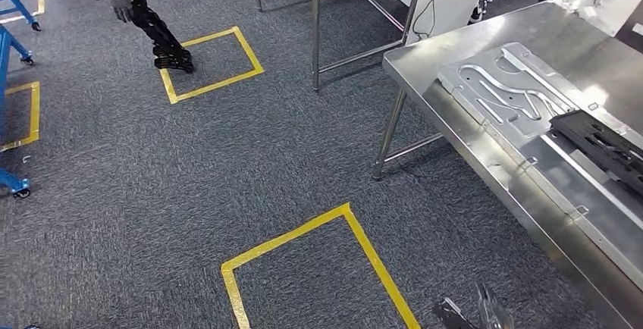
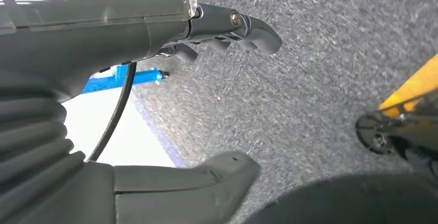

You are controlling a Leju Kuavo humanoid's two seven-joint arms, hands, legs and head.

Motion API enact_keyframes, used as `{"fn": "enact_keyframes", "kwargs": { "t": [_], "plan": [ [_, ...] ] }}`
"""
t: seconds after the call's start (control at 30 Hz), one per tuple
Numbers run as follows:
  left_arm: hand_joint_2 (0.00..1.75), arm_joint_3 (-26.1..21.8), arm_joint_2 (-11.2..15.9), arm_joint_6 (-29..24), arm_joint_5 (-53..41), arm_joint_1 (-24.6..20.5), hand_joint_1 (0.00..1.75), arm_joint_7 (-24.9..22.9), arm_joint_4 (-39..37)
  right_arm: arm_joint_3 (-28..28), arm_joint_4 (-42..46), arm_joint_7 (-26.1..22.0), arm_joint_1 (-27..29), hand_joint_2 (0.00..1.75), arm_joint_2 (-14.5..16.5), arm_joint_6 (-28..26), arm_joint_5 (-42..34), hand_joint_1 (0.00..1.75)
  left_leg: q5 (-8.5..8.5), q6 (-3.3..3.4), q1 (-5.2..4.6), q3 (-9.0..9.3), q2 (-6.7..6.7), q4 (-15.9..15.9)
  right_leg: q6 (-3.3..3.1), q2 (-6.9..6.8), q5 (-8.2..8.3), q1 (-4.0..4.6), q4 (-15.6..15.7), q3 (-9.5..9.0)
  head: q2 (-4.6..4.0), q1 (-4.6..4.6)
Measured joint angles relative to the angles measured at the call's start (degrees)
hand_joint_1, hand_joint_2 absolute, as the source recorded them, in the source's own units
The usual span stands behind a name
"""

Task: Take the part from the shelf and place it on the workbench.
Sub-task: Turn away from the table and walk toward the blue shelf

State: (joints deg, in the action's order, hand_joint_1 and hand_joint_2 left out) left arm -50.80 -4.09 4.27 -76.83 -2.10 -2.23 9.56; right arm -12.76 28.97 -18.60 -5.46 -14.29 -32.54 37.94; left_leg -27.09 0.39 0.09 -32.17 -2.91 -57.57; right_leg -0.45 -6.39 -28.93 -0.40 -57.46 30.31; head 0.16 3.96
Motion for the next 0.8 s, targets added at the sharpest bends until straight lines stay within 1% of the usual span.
{"fn": "enact_keyframes", "kwargs": {
  "t": [0.03,0.07,0.1,0.13,0.17,0.2,0.23,0.27,0.3,0.33,0.37,0.4,0.43,0.47,0.5,0.53,0.57,0.6,0.63,0.67,0.7,0.73,0.77,0.8],
  "plan": [
    [1.75,0.00,-0.02,-0.04,0.00,-0.01,0.00,0.00,0.03,1.49,-2.38,-0.27,0.00,0.00,0.54,0.45,-0.74,0.00,0.19,0.51,-0.04,0.67,0.07,1.20,0.49,-0.09,-0.32,-0.04,-0.11,-0.29,0.00,-0.02],
    [1.75,0.00,-0.04,-0.07,0.00,-0.02,0.00,0.01,0.04,2.85,-4.66,-0.49,0.00,0.00,1.07,0.77,-1.28,0.00,0.54,0.99,0.04,0.90,0.87,1.60,0.98,0.76,-1.07,-0.14,-0.78,-0.24,-0.01,-0.05],
    [1.31,0.00,-0.04,-0.07,0.00,-0.02,0.00,0.00,0.05,3.74,-6.25,-0.59,0.03,0.00,1.45,0.84,-1.46,0.00,0.84,1.39,0.19,1.00,1.69,1.99,1.32,2.16,-2.36,-0.30,-2.45,0.33,-0.01,-0.08],
    [0.87,0.00,-0.05,-0.06,0.00,-0.12,0.00,0.01,0.05,4.15,-7.14,-0.64,0.09,0.00,1.59,0.99,-1.55,0.00,1.08,1.59,0.33,1.12,2.20,2.20,1.48,4.09,-4.18,-0.50,-5.37,1.64,0.00,-0.09],
    [0.44,0.00,-0.05,-0.06,0.00,-0.24,0.00,0.02,0.05,4.59,-8.13,-0.57,0.21,0.00,1.73,1.41,-1.80,0.00,1.18,1.76,0.33,1.03,2.81,2.25,1.61,5.45,-6.17,-0.57,-9.17,3.45,0.00,-0.11],
    [0.00,0.00,-0.04,-0.05,-0.01,-0.32,0.00,0.02,0.06,5.04,-9.08,-0.39,0.37,0.00,1.88,2.13,-2.23,0.00,1.22,1.80,0.30,0.93,3.54,2.20,1.73,6.01,-7.65,-0.62,-12.85,5.22,0.01,-0.11],
    [0.00,-0.01,-0.04,-0.05,-0.02,-0.34,0.00,0.02,0.07,5.55,-10.02,-0.10,0.55,0.00,2.13,3.04,-2.81,0.00,1.23,1.82,0.29,0.89,4.36,2.11,1.88,6.21,-8.12,-0.70,-15.23,6.42,0.01,-0.11],
    [0.00,-0.01,-0.05,-0.06,-0.03,-0.31,0.00,0.01,0.07,6.12,-10.92,0.29,0.74,0.00,2.42,4.00,-3.48,0.00,1.20,1.77,0.30,0.87,5.22,1.94,2.01,6.30,-7.42,-0.83,-15.59,6.71,0.01,-0.12],
    [0.00,-0.02,-0.06,-0.08,-0.07,-0.27,0.00,-0.03,0.08,6.76,-11.76,0.75,0.95,0.44,2.80,4.85,-4.07,0.00,1.10,1.62,0.36,0.86,6.10,1.66,2.13,6.48,-5.58,-1.05,-13.48,5.83,0.01,-0.12],
    [0.00,-0.02,-0.07,-0.14,-0.09,-0.25,0.00,-0.07,0.08,7.39,-12.54,1.29,1.20,0.87,3.24,5.56,-4.59,0.00,0.91,1.39,0.43,0.79,6.93,1.26,2.25,7.10,-3.34,-1.35,-9.84,4.20,0.01,-0.13],
    [0.00,-0.02,-0.08,-0.27,-0.11,-0.25,0.00,-0.16,0.08,8.00,-13.39,1.89,1.53,1.31,3.78,6.42,-5.08,0.00,0.66,1.03,0.45,0.58,7.72,0.72,2.37,8.55,-1.86,-1.61,-6.32,2.62,0.00,-0.13],
    [0.00,-0.02,-0.09,-0.46,-0.14,-0.29,0.00,-0.34,0.08,8.62,-14.21,2.45,1.87,1.75,4.36,7.61,-5.62,0.00,0.44,0.63,0.46,0.26,8.50,0.17,2.31,9.70,-0.94,-1.77,-3.71,1.46,0.00,-0.11],
    [0.00,-0.03,-0.09,-0.71,-0.14,-0.32,0.00,-0.58,0.09,9.16,-14.92,3.08,2.20,1.75,4.97,9.20,-6.19,0.00,0.28,0.23,0.47,-0.09,9.13,-0.27,2.16,10.59,-0.79,-1.78,-2.49,0.96,0.01,-0.10],
    [0.00,-0.04,-0.09,-0.98,-0.14,-0.31,0.00,-0.89,0.09,9.70,-15.52,3.85,2.51,1.75,5.60,11.11,-6.75,0.00,0.26,-0.16,0.52,-0.39,9.75,-0.52,1.88,10.89,-1.10,-1.62,-2.38,0.95,0.00,-0.09],
    [0.00,-0.06,-0.09,-1.28,-0.13,-0.29,0.00,-1.22,0.10,10.24,-15.94,4.88,2.75,1.75,6.22,13.16,-7.32,0.00,0.33,-0.52,0.63,-0.64,10.38,-0.58,1.45,10.16,-1.02,-1.46,-2.43,0.97,0.01,-0.08],
    [0.00,-0.09,-0.10,-1.56,-0.10,-0.22,0.00,-1.55,0.10,10.69,-16.27,6.19,2.96,1.75,6.88,15.08,-7.89,0.00,0.31,-0.81,0.78,-0.78,10.65,-0.63,1.01,9.49,-0.95,-1.39,-2.34,0.91,0.00,-0.09],
    [0.00,-0.11,-0.14,-1.81,-0.07,-0.15,0.00,-1.87,0.10,11.23,-16.55,7.71,3.16,1.75,7.48,16.92,-8.62,0.00,-0.11,-1.04,0.81,-1.11,9.87,-1.21,0.51,8.79,-0.87,-1.35,-2.20,0.83,0.00,-0.08],
    [0.00,-0.15,-0.19,-2.04,-0.03,-0.16,0.00,-2.21,0.10,11.84,-16.80,9.27,3.38,1.75,8.16,18.64,-9.55,0.00,-1.20,-1.23,0.80,-1.93,8.41,-2.85,0.03,8.03,-0.77,-1.32,-2.03,0.77,0.01,-0.07],
    [0.00,-0.19,-0.24,-2.20,0.05,-0.22,0.00,-2.55,0.10,12.50,-17.02,10.70,3.62,1.75,8.72,20.18,-10.63,0.00,-2.88,-1.37,0.76,-3.21,6.52,-5.66,-0.37,7.23,-0.73,-1.20,-1.91,0.76,0.01,-0.06],
    [0.00,-0.26,-0.30,-2.36,0.18,-0.31,0.00,-2.82,0.10,13.31,-17.25,11.99,3.91,1.75,9.31,21.64,-11.89,0.00,-4.89,-1.49,0.69,-5.00,4.70,-9.45,-0.63,6.41,-0.76,-0.98,-1.88,0.79,0.01,-0.05],
    [0.00,-0.36,-0.34,-2.50,0.32,-0.43,0.00,-3.04,0.10,14.12,-17.45,12.96,4.19,1.75,9.85,22.76,-13.13,0.00,-6.67,-1.59,0.70,-6.84,3.80,-13.37,-0.78,5.52,-0.80,-0.75,-1.89,0.82,0.01,-0.05],
    [0.00,-0.46,-0.38,-2.63,0.46,-0.47,0.00,-3.16,0.10,14.98,-17.64,13.67,4.41,1.75,10.33,23.65,-14.33,0.00,-7.64,-1.62,0.71,-8.13,3.41,-16.25,-0.88,4.62,-0.85,-0.56,-1.90,0.84,0.01,-0.05],
    [0.00,-0.56,-0.41,-2.74,0.56,-0.44,0.00,-3.21,0.10,15.90,-17.77,14.09,4.55,1.75,10.81,24.31,-15.43,0.00,-7.54,-1.55,0.70,-8.44,3.25,-17.20,-0.96,3.78,-0.91,-0.39,-1.91,0.83,0.01,-0.06],
    [0.00,-0.66,-0.45,-2.84,0.62,-0.36,0.00,-3.25,0.10,16.81,-17.84,14.27,4.59,1.75,11.20,24.73,-16.33,0.00,-6.40,-1.38,0.66,-7.53,3.05,-15.78,-1.02,3.01,-0.98,-0.25,-1.91,0.76,0.01,-0.06]
  ]
}}
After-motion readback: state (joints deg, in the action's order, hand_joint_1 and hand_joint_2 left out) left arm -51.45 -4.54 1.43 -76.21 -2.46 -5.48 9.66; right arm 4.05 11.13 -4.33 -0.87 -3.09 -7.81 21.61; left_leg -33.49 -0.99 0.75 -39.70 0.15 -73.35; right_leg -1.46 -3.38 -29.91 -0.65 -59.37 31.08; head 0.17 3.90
